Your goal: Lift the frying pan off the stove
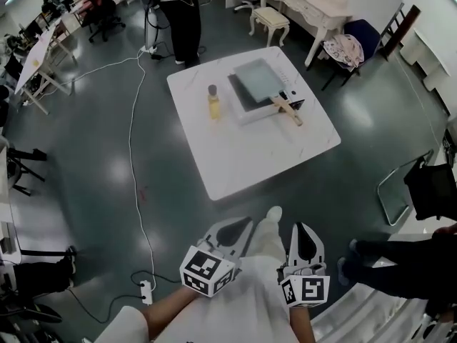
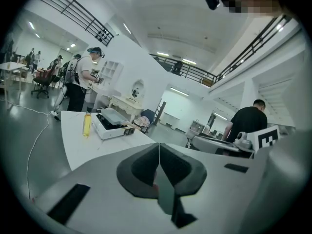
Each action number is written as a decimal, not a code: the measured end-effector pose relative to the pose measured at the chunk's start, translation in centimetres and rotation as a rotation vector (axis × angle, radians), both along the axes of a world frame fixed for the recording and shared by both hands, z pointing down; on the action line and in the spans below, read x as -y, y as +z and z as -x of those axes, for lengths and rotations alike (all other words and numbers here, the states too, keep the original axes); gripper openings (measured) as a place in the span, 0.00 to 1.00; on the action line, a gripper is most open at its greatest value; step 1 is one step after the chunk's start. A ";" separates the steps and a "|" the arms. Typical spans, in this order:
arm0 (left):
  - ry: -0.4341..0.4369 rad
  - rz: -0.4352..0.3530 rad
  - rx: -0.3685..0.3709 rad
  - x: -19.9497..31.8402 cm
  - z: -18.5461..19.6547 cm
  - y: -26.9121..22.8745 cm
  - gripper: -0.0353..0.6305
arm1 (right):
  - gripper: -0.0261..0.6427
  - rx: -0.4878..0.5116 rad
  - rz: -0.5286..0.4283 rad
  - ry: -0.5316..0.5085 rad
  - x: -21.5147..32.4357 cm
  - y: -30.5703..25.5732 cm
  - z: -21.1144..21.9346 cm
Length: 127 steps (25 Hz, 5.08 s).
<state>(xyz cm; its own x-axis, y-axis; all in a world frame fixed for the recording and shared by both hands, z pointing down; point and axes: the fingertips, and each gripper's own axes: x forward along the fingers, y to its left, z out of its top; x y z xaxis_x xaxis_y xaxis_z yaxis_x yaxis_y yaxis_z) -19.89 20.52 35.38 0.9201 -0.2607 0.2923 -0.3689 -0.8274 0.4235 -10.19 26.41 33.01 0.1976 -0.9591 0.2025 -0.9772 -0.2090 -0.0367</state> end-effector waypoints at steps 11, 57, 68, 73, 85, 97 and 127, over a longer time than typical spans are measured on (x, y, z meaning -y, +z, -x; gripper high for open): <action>-0.141 0.037 0.036 9.6 -10.7 0.3 0.06 | 0.04 0.043 0.016 -0.165 11.9 0.8 -11.6; -0.317 0.628 -0.169 28.5 -26.9 10.8 0.43 | 0.27 0.389 0.313 -0.545 32.4 10.9 -25.6; -0.312 0.823 -0.289 32.6 -30.1 17.0 0.47 | 0.34 0.561 0.485 -0.659 34.1 17.9 -24.1; -0.254 0.919 -0.381 32.9 -31.6 18.7 0.48 | 0.34 0.628 0.518 -0.674 34.4 19.4 -23.6; -0.120 0.931 -0.408 33.6 -33.7 20.1 0.35 | 0.33 0.879 0.595 -0.779 34.6 20.9 -22.8; -0.072 0.972 -0.505 33.5 -34.3 18.3 0.25 | 0.23 0.998 0.624 -0.788 34.0 20.1 -21.7; -0.017 0.874 -0.412 31.8 -32.0 12.9 0.24 | 0.22 1.046 0.498 -0.786 32.5 15.0 -19.3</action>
<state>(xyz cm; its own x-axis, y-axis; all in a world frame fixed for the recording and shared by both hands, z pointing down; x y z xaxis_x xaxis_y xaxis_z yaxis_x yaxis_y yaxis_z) 12.11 -11.28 48.33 0.9920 -0.1184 0.0444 -0.0625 -0.1541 0.9861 9.08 -6.11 47.97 -0.8031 -0.5322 0.2679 -0.4098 0.1669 -0.8968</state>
